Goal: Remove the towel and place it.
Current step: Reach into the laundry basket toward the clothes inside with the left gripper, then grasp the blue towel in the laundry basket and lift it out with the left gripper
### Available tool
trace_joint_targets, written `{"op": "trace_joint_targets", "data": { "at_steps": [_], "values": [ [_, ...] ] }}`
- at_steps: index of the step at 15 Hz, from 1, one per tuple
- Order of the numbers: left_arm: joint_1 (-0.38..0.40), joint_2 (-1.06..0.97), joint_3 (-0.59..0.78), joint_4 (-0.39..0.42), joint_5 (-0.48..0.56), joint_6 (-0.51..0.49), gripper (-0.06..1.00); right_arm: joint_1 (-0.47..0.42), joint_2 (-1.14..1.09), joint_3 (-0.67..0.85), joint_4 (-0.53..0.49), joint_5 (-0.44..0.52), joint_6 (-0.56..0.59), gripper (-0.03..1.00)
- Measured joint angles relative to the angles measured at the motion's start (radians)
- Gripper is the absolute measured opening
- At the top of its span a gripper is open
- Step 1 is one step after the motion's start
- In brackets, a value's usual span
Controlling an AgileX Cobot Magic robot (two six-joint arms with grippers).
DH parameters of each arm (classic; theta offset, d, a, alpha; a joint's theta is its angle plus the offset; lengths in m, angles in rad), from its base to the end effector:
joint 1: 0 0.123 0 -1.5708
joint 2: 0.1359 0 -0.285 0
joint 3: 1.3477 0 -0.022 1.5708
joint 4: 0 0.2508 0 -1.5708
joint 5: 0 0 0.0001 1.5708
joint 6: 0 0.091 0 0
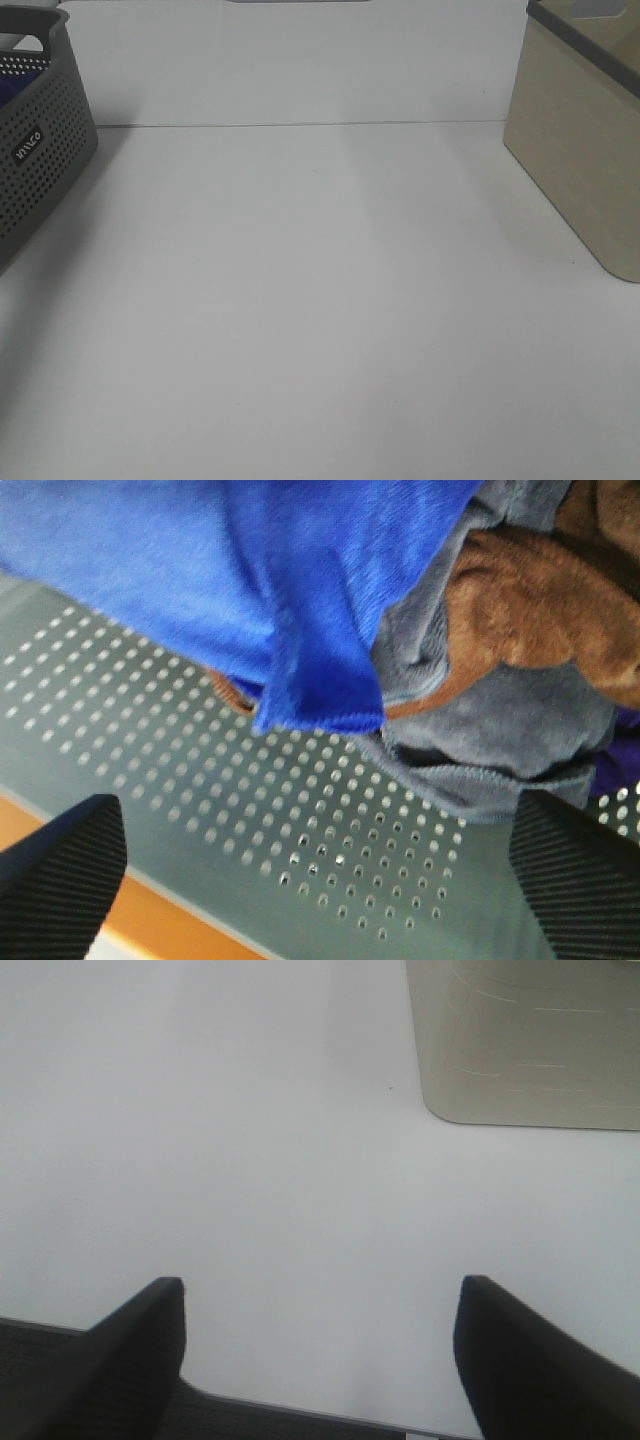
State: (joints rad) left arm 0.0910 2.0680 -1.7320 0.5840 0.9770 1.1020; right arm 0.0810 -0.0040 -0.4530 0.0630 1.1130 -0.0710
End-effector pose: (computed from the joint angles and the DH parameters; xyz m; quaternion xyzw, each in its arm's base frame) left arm 0.4452 0.0824 0.2388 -0.5599 -0.7685 -0.3097 0.0116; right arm -0.0032 0.0049 0.2602 -0.0679 0.8740 0.0339 0.4799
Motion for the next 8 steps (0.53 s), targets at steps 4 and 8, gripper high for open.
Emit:
{"op": "trace_joint_targets", "data": {
  "at_steps": [4, 8],
  "values": [
    [0.0, 0.073, -0.005, 0.038, -0.064, 0.001, 0.99, 0.0, 0.0, 0.0, 0.0, 0.0, 0.0, 0.74],
    [0.005, 0.132, -0.035, 0.051, -0.104, 0.001, 0.99, 0.0, 0.0, 0.0, 0.0, 0.0, 0.0, 0.74]
  ]
}}
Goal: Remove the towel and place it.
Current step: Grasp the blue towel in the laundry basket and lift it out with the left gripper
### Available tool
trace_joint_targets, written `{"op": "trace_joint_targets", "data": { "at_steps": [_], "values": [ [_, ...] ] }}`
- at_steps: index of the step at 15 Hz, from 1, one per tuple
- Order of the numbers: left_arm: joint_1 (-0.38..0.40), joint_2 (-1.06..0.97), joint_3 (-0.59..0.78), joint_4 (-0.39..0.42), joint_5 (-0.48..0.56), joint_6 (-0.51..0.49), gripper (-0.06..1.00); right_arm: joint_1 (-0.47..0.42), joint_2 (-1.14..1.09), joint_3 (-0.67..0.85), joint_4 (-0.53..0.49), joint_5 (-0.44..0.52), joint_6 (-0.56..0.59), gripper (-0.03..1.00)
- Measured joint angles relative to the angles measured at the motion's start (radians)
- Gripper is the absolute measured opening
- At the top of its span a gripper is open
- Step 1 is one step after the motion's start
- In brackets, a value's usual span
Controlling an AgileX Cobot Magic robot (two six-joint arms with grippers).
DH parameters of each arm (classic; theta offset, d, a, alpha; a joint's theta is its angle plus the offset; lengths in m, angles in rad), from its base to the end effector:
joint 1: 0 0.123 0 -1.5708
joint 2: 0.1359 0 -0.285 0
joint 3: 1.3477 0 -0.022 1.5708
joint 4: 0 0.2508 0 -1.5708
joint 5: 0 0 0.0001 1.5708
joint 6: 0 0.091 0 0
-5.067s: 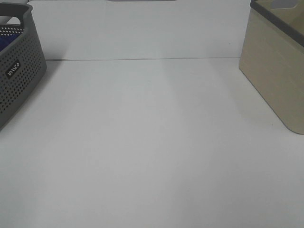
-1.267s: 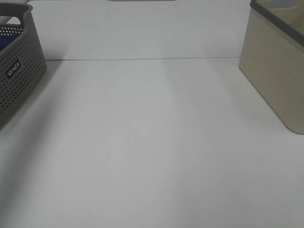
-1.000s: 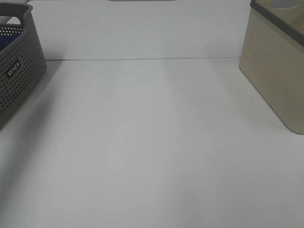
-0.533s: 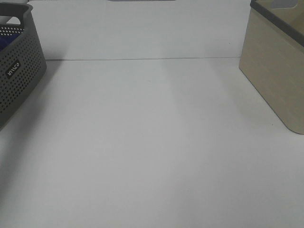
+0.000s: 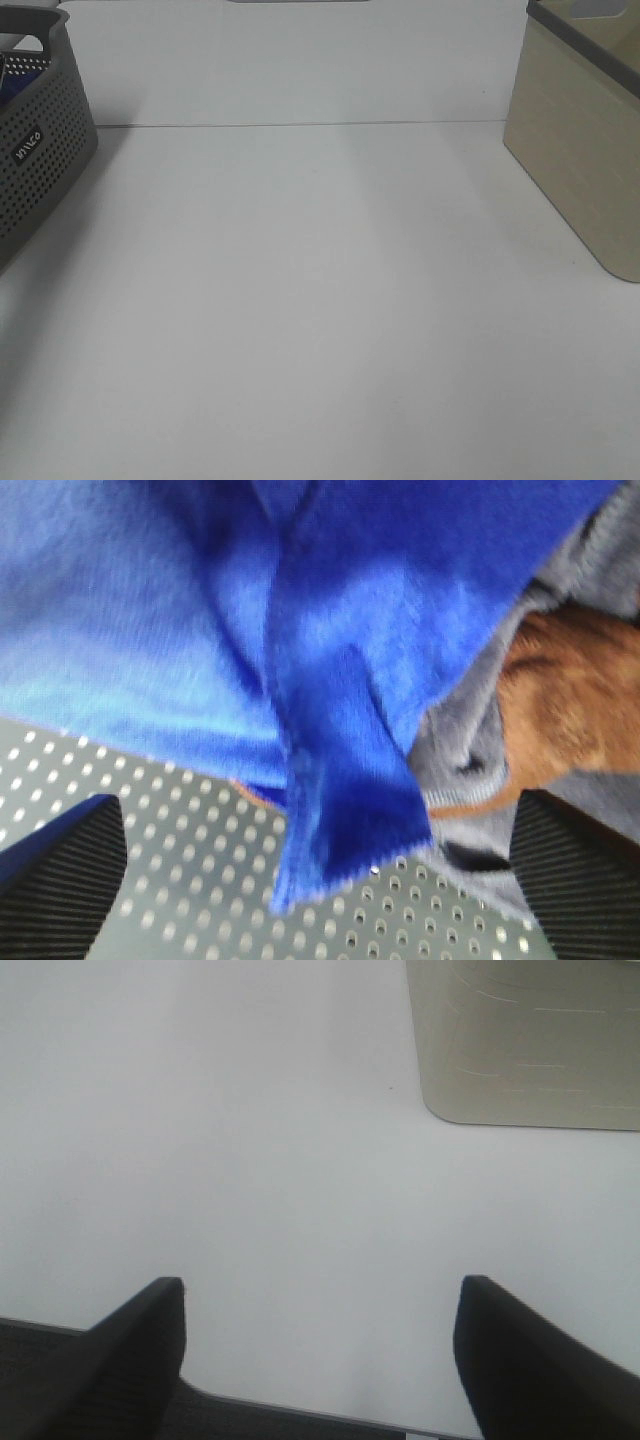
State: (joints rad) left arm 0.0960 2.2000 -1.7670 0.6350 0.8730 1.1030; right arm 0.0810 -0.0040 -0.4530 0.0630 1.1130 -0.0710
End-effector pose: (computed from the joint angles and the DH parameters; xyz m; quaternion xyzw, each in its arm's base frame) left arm 0.4705 0.0869 0.1916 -0.5876 -0.7442 -0.3173 0.0154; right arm -0.0032 0.0049 0.2602 -0.0679 0.8740 0.0339 0.4799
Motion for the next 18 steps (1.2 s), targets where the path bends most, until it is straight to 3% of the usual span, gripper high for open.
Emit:
{"op": "trace_joint_targets", "data": {
  "at_steps": [4, 6, 7, 8, 9, 13, 18],
  "values": [
    [0.027, 0.031, -0.006, -0.009, -0.013, -0.001, 0.98, 0.0, 0.0, 0.0, 0.0, 0.0, 0.0, 0.74],
    [0.032, 0.031, -0.006, -0.021, -0.015, 0.0, 0.9, 0.0, 0.0, 0.0, 0.0, 0.0, 0.0, 0.74],
    [0.038, 0.031, -0.006, -0.037, -0.019, 0.0, 0.83, 0.0, 0.0, 0.0, 0.0, 0.0, 0.0, 0.74],
    [0.054, 0.031, -0.006, -0.046, -0.042, 0.0, 0.63, 0.0, 0.0, 0.0, 0.0, 0.0, 0.0, 0.74],
    [0.057, 0.031, -0.006, -0.045, -0.049, -0.001, 0.5, 0.0, 0.0, 0.0, 0.0, 0.0, 0.0, 0.74],
    [0.058, 0.031, -0.006, -0.08, -0.11, -0.052, 0.14, 0.0, 0.0, 0.0, 0.0, 0.0, 0.0, 0.74],
    [0.058, 0.031, -0.006, -0.097, -0.103, -0.081, 0.0, 0.0, 0.0, 0.0, 0.0, 0.0, 0.0, 0.74]
  ]
}}
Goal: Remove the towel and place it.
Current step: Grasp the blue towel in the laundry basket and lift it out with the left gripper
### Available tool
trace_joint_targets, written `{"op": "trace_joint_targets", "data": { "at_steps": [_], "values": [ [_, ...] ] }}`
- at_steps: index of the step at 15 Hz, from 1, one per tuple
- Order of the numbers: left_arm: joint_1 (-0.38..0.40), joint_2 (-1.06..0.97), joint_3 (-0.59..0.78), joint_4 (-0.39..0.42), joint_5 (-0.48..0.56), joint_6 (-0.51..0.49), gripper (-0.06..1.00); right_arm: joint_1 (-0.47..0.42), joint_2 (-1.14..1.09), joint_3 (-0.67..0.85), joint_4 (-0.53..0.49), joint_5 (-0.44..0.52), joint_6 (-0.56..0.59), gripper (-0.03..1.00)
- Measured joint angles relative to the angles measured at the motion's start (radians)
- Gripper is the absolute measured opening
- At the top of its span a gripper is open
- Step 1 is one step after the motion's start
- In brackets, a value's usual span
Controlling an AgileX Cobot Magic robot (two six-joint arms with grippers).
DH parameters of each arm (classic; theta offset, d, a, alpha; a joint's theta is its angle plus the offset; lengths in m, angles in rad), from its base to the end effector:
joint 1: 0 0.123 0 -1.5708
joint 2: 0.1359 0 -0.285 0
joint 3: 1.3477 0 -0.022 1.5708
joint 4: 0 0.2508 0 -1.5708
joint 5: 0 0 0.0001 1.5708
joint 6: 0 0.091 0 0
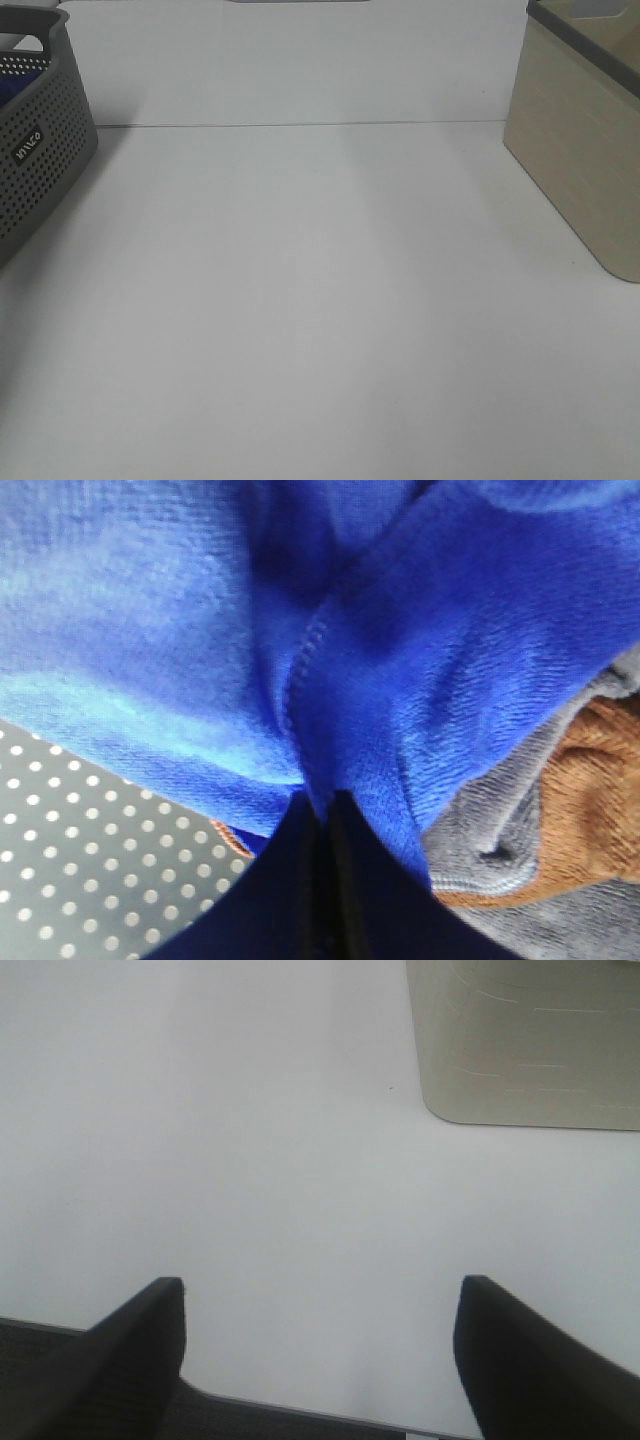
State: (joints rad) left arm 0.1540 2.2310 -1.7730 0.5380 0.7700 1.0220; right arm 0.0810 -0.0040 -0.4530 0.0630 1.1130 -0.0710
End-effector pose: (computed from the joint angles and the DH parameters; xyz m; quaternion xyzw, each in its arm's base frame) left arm 0.4757 0.1067 0.1776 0.5294 0.7927 0.2983 0.0483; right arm -0.0032 0.0049 0.2602 -0.0679 0.8740 0.0339 0.4799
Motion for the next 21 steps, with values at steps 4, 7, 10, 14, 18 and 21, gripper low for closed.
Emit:
{"op": "trace_joint_targets", "data": {
  "at_steps": [4, 7, 10, 14, 18, 21],
  "values": [
    [-0.001, -0.042, -0.006, -0.01, 0.074, -0.001, 0.0, 0.0, 0.0, 0.0, 0.0, 0.0, 0.0, 0.74],
    [-0.012, -0.14, -0.01, -0.01, 0.104, -0.005, 0.0, 0.0, 0.0, 0.0, 0.0, 0.0, 0.0, 0.74],
    [-0.022, -0.241, -0.01, -0.012, 0.121, -0.057, 0.0, 0.0, 0.0, 0.0, 0.0, 0.0, 0.0, 0.74],
    [-0.023, -0.379, -0.01, -0.017, 0.15, -0.108, 0.0, 0.0, 0.0, 0.0, 0.0, 0.0, 0.0, 0.74],
    [-0.087, -0.509, -0.01, -0.017, 0.157, -0.109, 0.0, 0.0, 0.0, 0.0, 0.0, 0.0, 0.0, 0.74],
    [-0.176, -0.596, -0.01, -0.017, 0.154, -0.089, 0.0, 0.0, 0.0, 0.0, 0.0, 0.0, 0.0, 0.74]
  ]
}}
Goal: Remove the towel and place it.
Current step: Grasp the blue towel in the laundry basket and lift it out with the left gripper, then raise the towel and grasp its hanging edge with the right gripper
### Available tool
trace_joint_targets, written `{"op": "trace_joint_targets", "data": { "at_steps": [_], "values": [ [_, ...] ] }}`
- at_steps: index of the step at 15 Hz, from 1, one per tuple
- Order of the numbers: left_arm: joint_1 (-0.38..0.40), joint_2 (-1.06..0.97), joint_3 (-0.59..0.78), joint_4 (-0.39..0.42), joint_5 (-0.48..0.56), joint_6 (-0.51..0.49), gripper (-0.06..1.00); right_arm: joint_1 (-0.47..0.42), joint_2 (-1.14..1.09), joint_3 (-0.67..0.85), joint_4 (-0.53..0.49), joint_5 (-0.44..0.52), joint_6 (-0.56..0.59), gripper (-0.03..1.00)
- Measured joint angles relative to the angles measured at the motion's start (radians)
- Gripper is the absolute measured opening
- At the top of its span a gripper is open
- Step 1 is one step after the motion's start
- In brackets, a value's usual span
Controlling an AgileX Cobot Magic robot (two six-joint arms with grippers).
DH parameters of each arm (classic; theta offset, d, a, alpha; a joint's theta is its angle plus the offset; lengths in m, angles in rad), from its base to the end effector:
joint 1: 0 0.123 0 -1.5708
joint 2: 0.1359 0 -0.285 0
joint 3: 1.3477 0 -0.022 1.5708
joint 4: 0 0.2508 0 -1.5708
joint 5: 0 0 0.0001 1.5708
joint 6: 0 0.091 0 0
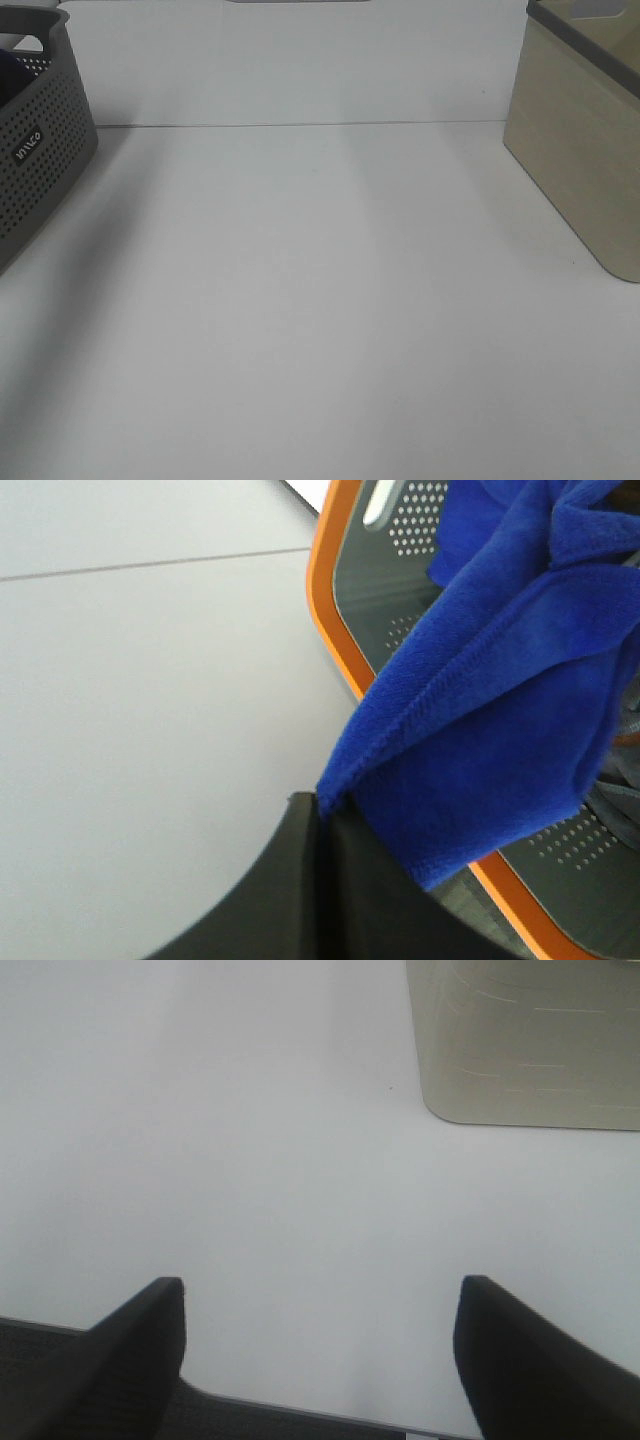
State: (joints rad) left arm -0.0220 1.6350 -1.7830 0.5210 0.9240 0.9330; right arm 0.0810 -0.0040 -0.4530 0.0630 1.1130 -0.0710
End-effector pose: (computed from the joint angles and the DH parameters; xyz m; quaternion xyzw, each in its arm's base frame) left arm 0.3641 0.0282 0.4336 0.4483 0.7519 0.4079 0.2595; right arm -0.0032 0.0049 0.2602 -0.0679 0.8740 0.0339 0.4799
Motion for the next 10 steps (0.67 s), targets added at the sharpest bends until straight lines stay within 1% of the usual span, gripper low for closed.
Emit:
{"op": "trace_joint_targets", "data": {
  "at_steps": [2, 3, 5, 8, 9, 10],
  "values": [
    [-0.051, -0.043, 0.0, 0.0, -0.001, 0.03, 0.0, 0.0, 0.0, 0.0, 0.0, 0.0, 0.0, 0.74],
    [-0.061, -0.05, 0.0, 0.002, -0.002, 0.033, 0.0, 0.0, 0.0, 0.0, 0.0, 0.0, 0.0, 0.74],
    [-0.112, -0.071, 0.0, -0.008, -0.002, 0.039, 0.0, 0.0, 0.0, 0.0, 0.0, 0.0, 0.0, 0.74],
    [-0.202, -0.079, 0.0, -0.115, 0.0, 0.041, 0.0, 0.0, 0.0, 0.0, 0.0, 0.0, 0.0, 0.74],
    [-0.274, -0.081, 0.0, -0.159, 0.019, 0.047, 0.0, 0.0, 0.0, 0.0, 0.0, 0.0, 0.0, 0.74],
    [-0.29, -0.082, 0.0, -0.166, 0.026, 0.048, 0.0, 0.0, 0.0, 0.0, 0.0, 0.0, 0.0, 0.74]
  ]
}}
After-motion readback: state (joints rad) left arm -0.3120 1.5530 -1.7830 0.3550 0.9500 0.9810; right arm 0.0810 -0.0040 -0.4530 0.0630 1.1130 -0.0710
